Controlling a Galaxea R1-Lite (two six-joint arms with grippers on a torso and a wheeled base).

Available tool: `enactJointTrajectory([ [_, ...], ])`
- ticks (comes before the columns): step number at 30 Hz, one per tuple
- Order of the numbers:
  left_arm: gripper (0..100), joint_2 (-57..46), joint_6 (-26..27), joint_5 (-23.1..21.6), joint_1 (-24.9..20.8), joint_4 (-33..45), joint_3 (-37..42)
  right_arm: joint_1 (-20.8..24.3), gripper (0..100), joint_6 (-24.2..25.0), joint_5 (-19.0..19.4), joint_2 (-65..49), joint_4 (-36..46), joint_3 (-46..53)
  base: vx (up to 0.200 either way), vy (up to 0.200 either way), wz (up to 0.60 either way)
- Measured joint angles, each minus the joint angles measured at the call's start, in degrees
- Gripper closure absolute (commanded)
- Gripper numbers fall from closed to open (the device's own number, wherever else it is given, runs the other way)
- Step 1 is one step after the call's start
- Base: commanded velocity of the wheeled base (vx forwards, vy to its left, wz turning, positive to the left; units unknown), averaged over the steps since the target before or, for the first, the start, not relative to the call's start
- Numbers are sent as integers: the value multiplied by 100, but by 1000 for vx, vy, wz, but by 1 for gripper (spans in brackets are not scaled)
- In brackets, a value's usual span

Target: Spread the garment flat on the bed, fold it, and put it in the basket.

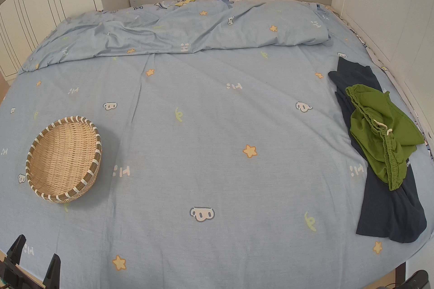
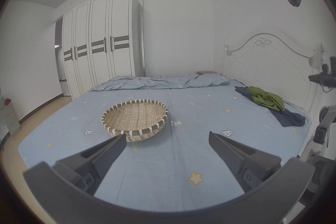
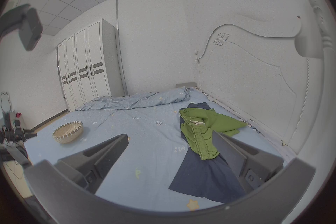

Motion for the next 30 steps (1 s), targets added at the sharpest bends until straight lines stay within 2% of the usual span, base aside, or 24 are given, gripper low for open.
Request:
enactJointTrajectory([
  [7, 0, 0, 2, 0, 0, -2, 0, 162, 0, -4, -67, 1491, 532, -1042, 0, 0, 0],
  [15, 0, 0, 2, 0, 0, 0, 0, 52, 0, -354, -484, 3696, 127, -1569, 0, 0, 0],
  [24, 0, 0, 2, 0, 0, -2, 0, -67, 0, -607, -1387, 6218, -530, -2343, 0, 0, 0],
  [30, 0, 0, 2, 0, 0, 0, 0, -113, 0, -750, -2178, 7764, -958, -3145, 0, 0, 0],
])
